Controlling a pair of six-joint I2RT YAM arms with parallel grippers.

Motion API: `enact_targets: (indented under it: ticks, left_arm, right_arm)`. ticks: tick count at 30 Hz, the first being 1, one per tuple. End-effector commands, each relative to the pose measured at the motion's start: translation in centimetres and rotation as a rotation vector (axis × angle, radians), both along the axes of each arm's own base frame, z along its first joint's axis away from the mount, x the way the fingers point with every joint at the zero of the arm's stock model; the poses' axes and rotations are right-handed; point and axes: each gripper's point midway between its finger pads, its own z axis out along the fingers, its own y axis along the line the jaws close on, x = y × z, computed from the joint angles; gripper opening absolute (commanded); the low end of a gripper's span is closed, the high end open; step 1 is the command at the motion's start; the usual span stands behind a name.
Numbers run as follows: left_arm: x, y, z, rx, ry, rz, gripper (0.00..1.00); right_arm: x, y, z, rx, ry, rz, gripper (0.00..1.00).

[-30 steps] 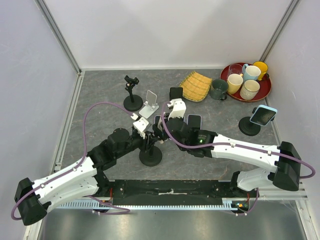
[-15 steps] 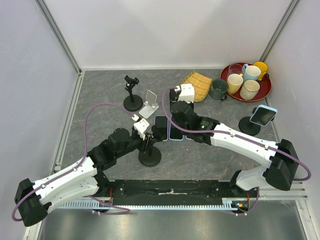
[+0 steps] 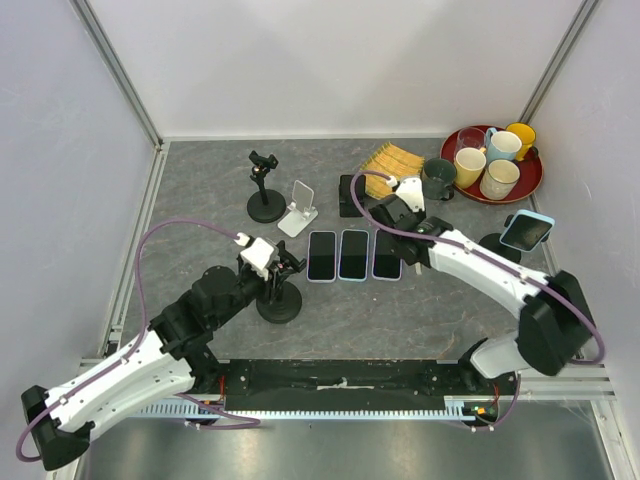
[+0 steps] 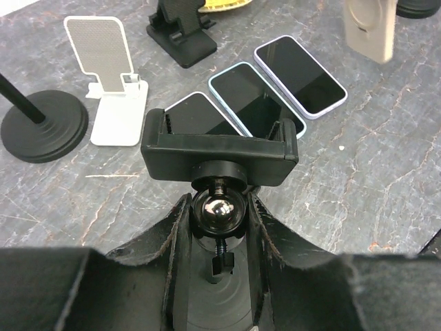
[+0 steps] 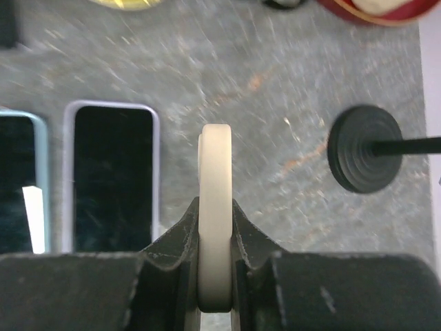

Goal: Remove the phone from the phone stand

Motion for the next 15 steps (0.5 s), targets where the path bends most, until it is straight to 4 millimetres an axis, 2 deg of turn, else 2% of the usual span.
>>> enact_targets:
  ticks: [1,7,14,15]
  left_arm:
    - [1.1,0.7,4.1,-0.061,-0.127,0.05,0.02]
    - [1.0,1.1,4.4,-0.065,-0.134,0.062,0.02]
    - [1.0,1.4,4.6,-0.043,-0.154,0.06,0.02]
    - [1.0,1.4,4.4,-0.037,-0.151,0.059,0.02]
  right_arm:
    - [-0.7,-3.1,-2.7,-0.133,0.153,-0.114,0.0]
    - [0.0,-4.1,-6.4,-0.188,0.241,-0.209,0.0]
    - [2.8,-5.1,-8.3,-0.221,0.209,-0.33,0.0]
    - [3.1,-5.1,-9.3,-0.225,0.224,-0.34,0.0]
